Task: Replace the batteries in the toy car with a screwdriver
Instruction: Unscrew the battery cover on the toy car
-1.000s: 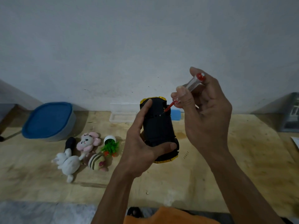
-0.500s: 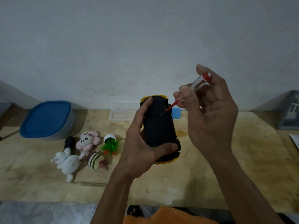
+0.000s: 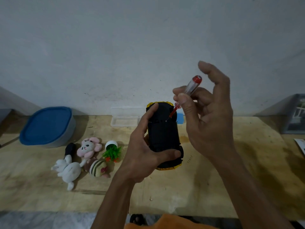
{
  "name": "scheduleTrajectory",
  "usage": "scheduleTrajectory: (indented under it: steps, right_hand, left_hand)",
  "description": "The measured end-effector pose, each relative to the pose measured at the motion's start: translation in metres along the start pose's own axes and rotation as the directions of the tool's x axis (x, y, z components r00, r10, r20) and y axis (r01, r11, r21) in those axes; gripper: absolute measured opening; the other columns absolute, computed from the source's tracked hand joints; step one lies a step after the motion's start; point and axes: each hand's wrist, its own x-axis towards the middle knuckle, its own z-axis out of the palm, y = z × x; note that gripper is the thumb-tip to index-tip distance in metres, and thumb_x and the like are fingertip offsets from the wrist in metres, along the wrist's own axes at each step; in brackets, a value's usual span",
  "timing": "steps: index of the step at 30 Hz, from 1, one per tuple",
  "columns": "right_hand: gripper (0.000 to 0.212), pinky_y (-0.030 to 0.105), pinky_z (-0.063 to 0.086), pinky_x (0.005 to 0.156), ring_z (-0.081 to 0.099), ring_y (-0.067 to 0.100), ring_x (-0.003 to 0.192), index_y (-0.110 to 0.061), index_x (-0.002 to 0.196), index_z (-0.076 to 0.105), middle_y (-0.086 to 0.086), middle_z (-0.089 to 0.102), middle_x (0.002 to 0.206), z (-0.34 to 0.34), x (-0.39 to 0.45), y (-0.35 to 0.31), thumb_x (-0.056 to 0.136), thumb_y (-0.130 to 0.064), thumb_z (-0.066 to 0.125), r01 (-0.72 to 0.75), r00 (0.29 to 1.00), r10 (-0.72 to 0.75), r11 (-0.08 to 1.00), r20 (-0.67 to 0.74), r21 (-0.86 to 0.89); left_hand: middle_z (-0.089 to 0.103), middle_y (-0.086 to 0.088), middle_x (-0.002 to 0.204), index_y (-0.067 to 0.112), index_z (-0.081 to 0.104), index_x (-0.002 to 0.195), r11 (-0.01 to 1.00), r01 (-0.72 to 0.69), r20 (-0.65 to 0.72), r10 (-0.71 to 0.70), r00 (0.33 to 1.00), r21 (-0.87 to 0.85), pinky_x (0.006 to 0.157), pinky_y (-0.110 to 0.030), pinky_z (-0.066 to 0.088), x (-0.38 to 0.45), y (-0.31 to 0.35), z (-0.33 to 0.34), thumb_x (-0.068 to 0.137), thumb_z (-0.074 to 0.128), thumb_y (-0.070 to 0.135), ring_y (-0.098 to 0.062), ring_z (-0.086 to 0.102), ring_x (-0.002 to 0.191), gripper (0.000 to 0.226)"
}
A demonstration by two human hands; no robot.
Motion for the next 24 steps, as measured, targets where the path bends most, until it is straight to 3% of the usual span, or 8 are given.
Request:
scheduleTrajectory:
  steps: [3, 8, 15, 18, 22, 24]
  right_hand:
    - [0.041, 0.036, 0.06, 0.082, 0.071, 0.018, 0.097, -0.021, 0.133, 0.04, -0.001, 0.071, 0.107, -0.001, 0.003, -0.0005, 0.099, -0.007, 0.058, 0.009, 1.0, -0.008, 1.0, 0.024, -0.01]
    - [0.047, 0.017, 0.056, 0.074, 0.063, 0.008, 0.094, -0.022, 0.128, 0.051, -0.013, 0.058, 0.111, 0.0004, 0.0066, 0.0005, 0.089, -0.011, 0.075, 0.079, 0.997, -0.08, 0.992, -0.013, -0.101]
    - [0.05, 0.027, 0.059, 0.083, 0.07, 0.018, 0.099, -0.016, 0.134, 0.048, 0.005, 0.067, 0.113, -0.0026, 0.0064, 0.0036, 0.091, -0.001, 0.069, 0.13, 0.991, -0.127, 0.988, 0.043, -0.083]
    - [0.049, 0.027, 0.059, 0.08, 0.069, 0.018, 0.1, -0.021, 0.131, 0.053, 0.006, 0.066, 0.119, -0.0016, 0.0064, 0.0038, 0.089, -0.006, 0.074, 0.133, 0.991, -0.131, 0.988, 0.023, -0.078]
    - [0.051, 0.035, 0.06, 0.084, 0.071, 0.015, 0.101, -0.015, 0.134, 0.049, 0.005, 0.069, 0.114, -0.0031, 0.0073, 0.003, 0.09, -0.003, 0.07, 0.119, 0.992, -0.116, 0.99, 0.044, -0.07]
    - [0.05, 0.032, 0.06, 0.082, 0.07, 0.014, 0.101, -0.015, 0.134, 0.049, 0.002, 0.067, 0.116, -0.0021, 0.0073, 0.0026, 0.09, -0.004, 0.071, 0.115, 0.993, -0.112, 0.991, 0.048, -0.07]
  left_hand:
    - [0.047, 0.008, 0.147, 0.038, 0.04, 0.149, 1.0, 0.002, 0.004, -0.002, 1.0, -0.007, 0.088, -0.046, 0.06, 0.0026, 0.0006, -0.0006, 0.062, 0.091, -0.006, -0.023, 0.062, 0.121, 0.11]
    - [0.05, 0.011, 0.145, 0.037, 0.04, 0.148, 1.0, -0.001, 0.012, 0.001, 1.0, -0.009, 0.083, -0.039, 0.061, 0.0042, 0.0021, -0.0032, 0.062, 0.09, -0.01, -0.017, 0.065, 0.115, 0.111]
    - [0.055, 0.017, 0.137, 0.036, 0.04, 0.148, 1.0, 0.001, 0.015, 0.0, 1.0, -0.02, 0.08, -0.037, 0.061, 0.0049, 0.0035, -0.0045, 0.061, 0.088, -0.013, -0.018, 0.069, 0.109, 0.111]
    - [0.056, 0.021, 0.134, 0.038, 0.041, 0.147, 1.0, 0.001, 0.019, -0.001, 1.0, -0.014, 0.079, -0.035, 0.061, 0.0058, 0.0034, -0.0055, 0.061, 0.088, -0.013, -0.016, 0.069, 0.108, 0.111]
    - [0.054, 0.016, 0.138, 0.038, 0.041, 0.148, 1.0, 0.025, 0.031, -0.024, 0.999, -0.017, 0.082, -0.04, 0.062, 0.0061, 0.0022, -0.0057, 0.061, 0.09, -0.011, -0.018, 0.067, 0.112, 0.111]
    - [0.053, 0.015, 0.139, 0.039, 0.041, 0.148, 0.999, 0.031, 0.033, -0.03, 0.999, -0.022, 0.083, -0.042, 0.061, 0.0063, 0.0016, -0.006, 0.061, 0.09, -0.01, -0.019, 0.067, 0.113, 0.111]
